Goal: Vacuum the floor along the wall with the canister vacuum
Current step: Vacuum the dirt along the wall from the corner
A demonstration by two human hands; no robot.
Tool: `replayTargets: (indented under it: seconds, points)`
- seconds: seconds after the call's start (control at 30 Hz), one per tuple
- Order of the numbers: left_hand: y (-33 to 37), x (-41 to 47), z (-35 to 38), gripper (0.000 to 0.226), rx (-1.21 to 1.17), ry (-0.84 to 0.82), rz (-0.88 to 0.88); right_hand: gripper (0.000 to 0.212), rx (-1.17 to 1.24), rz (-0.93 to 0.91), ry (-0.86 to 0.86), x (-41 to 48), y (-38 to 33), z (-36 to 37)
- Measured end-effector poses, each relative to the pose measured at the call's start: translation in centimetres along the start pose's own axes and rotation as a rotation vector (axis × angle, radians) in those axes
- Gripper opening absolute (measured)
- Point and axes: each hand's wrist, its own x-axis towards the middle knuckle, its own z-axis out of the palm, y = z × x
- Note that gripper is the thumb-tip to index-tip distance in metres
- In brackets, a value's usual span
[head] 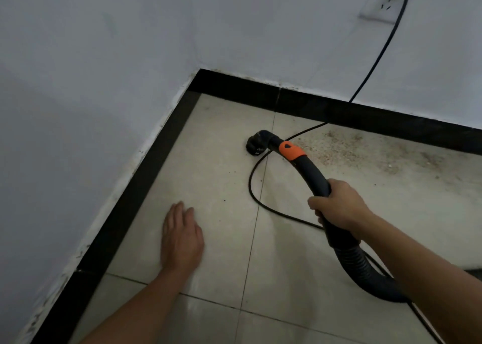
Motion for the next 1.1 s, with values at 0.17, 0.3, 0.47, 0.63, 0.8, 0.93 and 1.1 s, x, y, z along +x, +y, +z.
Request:
replayTargets:
  seconds: [0.17, 0.3, 0.47, 0.63, 0.8, 0.93, 1.1]
  points:
    - [-0.2, 0.0, -0.2, 0.044, 0.012, 0.004, 0.001, 0.017, -0.022, -0.011, -0.120, -0.4, 0.9, -0.8]
    - [0.1, 0.0, -0.4, 0.054, -0.004, -0.004, -0.011, 0.013, -0.024, 0.026, -0.097, -3.5, 4.4, -2.2]
    - [-0.1, -0.1, -0.5, 0.054, -0.009, -0.001, -0.008, 0.014, -0.010, 0.023, -0.178, -7.0, 6.1, -2.9]
    - [0.2, -0.1, -0.7, 0.053, -0.039, -0.004, -0.003, 0.016, -0.077, -0.025, -0.225, -9.8, 6.6, -1.4]
    - [0.0, -0.6, -0.8, 0.036, -0.072, 0.006, -0.011, 0.017, 0.066, -0.027, -0.132, -5.2, 2.2, 0.7]
    - [-1.6, -1.9, -1.0, 0.039, -0.063, 0.013, -0.036, 0.019, 0.105, -0.018, -0.237, -3.7, 0.9, 1.2]
    - [-2.0, -2.1, -1.0, 0.039, -0.049, 0.019, -0.031, 0.018, -0.053, -0.088, -0.304, -8.4, 5.7, -1.2]
